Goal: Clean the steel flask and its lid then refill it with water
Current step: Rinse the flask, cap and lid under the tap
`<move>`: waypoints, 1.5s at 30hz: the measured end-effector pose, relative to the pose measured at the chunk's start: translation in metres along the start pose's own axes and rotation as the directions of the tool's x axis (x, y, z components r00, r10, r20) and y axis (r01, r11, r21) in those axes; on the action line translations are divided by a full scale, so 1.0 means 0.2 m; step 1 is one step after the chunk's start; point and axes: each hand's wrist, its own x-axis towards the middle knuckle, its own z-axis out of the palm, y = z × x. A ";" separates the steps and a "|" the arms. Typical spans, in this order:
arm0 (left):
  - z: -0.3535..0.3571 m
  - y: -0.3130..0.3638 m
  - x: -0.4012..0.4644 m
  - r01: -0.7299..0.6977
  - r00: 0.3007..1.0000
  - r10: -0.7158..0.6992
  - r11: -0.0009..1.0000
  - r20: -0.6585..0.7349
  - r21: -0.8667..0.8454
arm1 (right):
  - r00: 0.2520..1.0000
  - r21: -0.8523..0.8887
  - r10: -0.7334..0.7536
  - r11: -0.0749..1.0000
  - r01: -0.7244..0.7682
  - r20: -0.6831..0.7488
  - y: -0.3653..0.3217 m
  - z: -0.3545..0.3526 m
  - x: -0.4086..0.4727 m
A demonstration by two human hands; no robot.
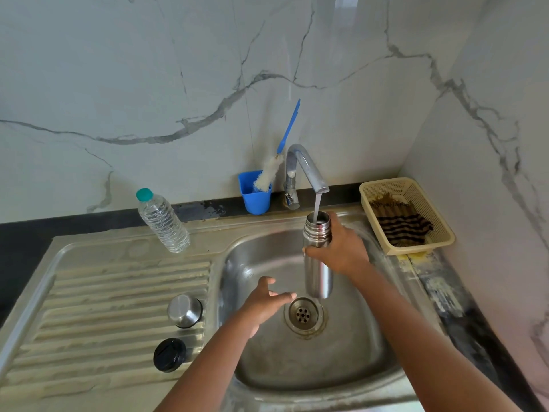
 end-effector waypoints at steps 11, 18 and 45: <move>0.02 0.02 0.02 -0.068 0.995 0.062 0.995 -0.074 -0.076 | 0.978 0.086 -0.007 0.996 0.026 -0.211 0.03 0.09 -0.08; 0.04 0.02 0.03 -0.088 0.993 0.080 0.992 -0.087 -0.094 | 0.995 0.007 0.004 1.000 -0.004 -0.101 0.07 0.11 -0.05; -0.11 0.11 -0.02 -0.150 0.986 0.138 0.980 -0.096 -0.130 | 0.501 0.471 0.433 0.183 -0.863 0.750 0.40 0.39 -0.28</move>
